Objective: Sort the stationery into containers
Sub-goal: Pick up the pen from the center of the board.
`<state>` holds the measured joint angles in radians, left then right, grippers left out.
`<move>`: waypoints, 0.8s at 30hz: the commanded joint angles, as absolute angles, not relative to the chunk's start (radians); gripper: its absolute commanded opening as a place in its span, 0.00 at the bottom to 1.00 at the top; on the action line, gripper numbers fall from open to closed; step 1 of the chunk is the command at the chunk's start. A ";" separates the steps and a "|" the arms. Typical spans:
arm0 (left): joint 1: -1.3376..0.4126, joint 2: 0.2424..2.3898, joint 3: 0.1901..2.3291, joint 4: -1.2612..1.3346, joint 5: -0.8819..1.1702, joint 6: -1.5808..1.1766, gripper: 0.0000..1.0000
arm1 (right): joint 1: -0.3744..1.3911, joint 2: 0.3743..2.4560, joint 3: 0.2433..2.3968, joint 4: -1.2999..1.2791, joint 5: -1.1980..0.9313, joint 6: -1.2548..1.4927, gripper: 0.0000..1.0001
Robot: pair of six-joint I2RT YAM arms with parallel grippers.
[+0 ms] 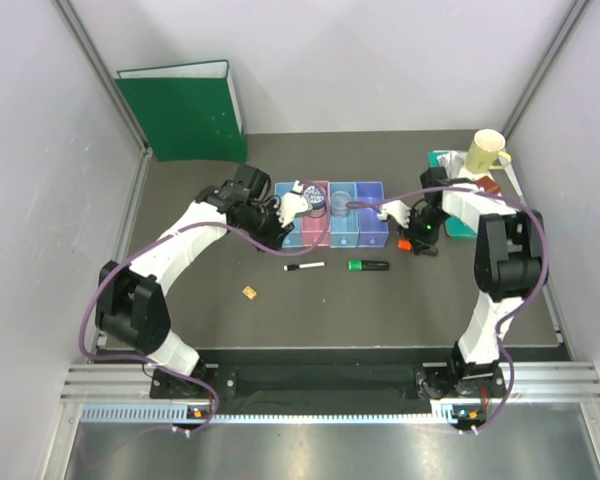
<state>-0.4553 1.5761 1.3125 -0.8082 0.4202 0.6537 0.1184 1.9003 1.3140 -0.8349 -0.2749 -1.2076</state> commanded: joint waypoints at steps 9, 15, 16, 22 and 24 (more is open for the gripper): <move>-0.489 1.566 1.244 -0.792 0.413 0.874 0.31 | 0.048 1.536 1.387 -0.798 -0.552 -0.524 0.00; -0.566 1.652 1.258 -0.764 0.362 0.835 0.27 | 0.087 1.523 1.460 -0.569 -0.657 -0.200 0.00; -0.572 1.664 1.253 -0.749 0.348 0.831 0.27 | 0.110 1.543 1.471 -0.539 -0.658 -0.174 0.00; -0.595 1.733 1.224 -0.681 0.322 0.853 0.27 | 0.163 1.654 1.549 -0.500 -0.696 -0.132 0.00; -0.597 1.750 1.229 -0.669 0.325 0.848 0.27 | 0.164 1.692 1.574 -0.494 -0.707 -0.127 0.00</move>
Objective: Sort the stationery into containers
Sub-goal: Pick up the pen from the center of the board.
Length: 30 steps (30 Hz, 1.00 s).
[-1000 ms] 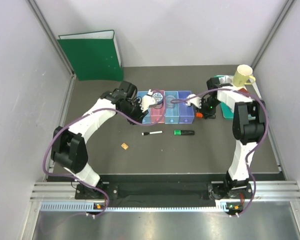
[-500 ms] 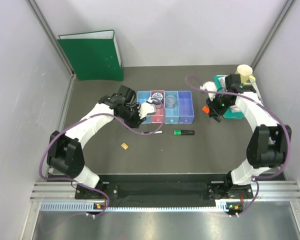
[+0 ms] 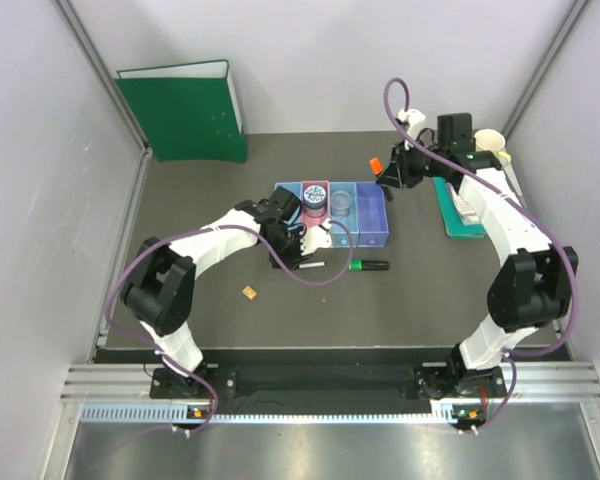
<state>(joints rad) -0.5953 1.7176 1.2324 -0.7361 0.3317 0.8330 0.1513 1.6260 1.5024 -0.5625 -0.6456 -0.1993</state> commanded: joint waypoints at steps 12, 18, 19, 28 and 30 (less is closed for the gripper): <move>-0.607 1.861 1.224 -0.620 0.292 0.859 0.26 | 0.155 1.770 1.503 -0.348 -0.741 -0.083 0.00; -0.611 1.879 1.224 -0.620 0.290 0.859 0.17 | 0.156 1.759 1.379 -0.307 -0.720 -0.084 0.00; -0.611 1.881 1.223 -0.620 0.293 0.856 0.15 | 0.158 1.758 1.361 -0.301 -0.715 -0.084 0.00; -0.621 1.850 1.206 -0.624 0.304 0.830 0.00 | 0.158 1.741 1.224 -0.247 -0.670 -0.094 0.00; -0.624 1.833 1.215 -0.640 0.311 0.815 0.00 | 0.161 1.747 1.224 -0.233 -0.666 -0.086 0.00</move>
